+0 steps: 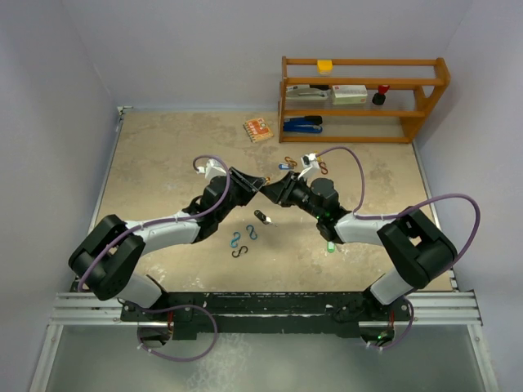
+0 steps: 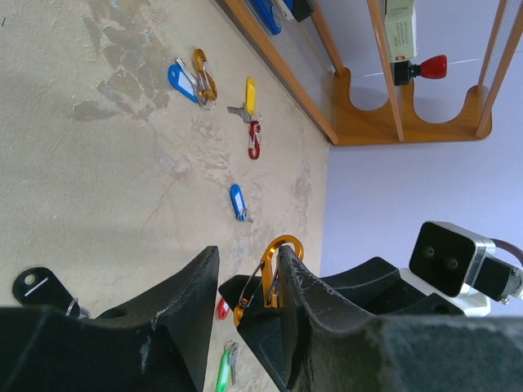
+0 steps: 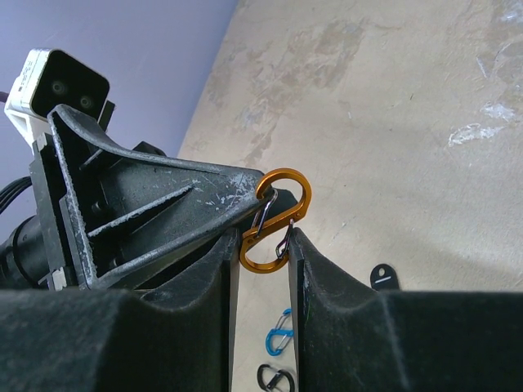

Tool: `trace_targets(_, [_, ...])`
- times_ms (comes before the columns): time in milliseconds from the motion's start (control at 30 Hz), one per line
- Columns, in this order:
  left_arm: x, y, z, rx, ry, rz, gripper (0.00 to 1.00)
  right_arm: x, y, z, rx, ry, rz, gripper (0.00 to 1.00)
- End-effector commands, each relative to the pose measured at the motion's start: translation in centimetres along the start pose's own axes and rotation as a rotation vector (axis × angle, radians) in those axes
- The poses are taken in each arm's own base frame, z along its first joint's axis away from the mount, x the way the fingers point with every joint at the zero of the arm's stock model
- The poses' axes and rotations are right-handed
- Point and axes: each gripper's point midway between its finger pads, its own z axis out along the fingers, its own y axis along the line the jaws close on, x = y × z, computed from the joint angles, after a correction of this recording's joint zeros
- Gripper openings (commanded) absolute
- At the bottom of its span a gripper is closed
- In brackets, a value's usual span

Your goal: Put the keys on the keyring

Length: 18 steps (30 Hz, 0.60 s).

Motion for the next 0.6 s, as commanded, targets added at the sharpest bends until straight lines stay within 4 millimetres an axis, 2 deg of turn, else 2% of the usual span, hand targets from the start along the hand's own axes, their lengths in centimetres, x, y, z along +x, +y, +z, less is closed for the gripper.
trace_targets(0, [0.1, -0.4, 0.1, 0.027, 0.003, -0.013, 0.32, -1.5, 1.1, 0.1, -0.052, -0.049, -0.007, 0.17])
trace_targets(300, [0.0, -0.8, -0.1, 0.031, 0.006, -0.012, 0.32, -1.3, -1.2, 0.0, 0.042, -0.043, 0.027, 0.16])
trace_targets(433, [-0.4, -0.1, -0.3, 0.0, -0.005, 0.007, 0.32, -1.7, -2.2, -0.4, 0.071, -0.048, 0.036, 0.16])
trace_targets(567, [-1.7, 1.3, -0.4, -0.084, -0.043, 0.081, 0.32, -1.7, -2.7, -0.6, 0.087, -0.043, 0.035, 0.16])
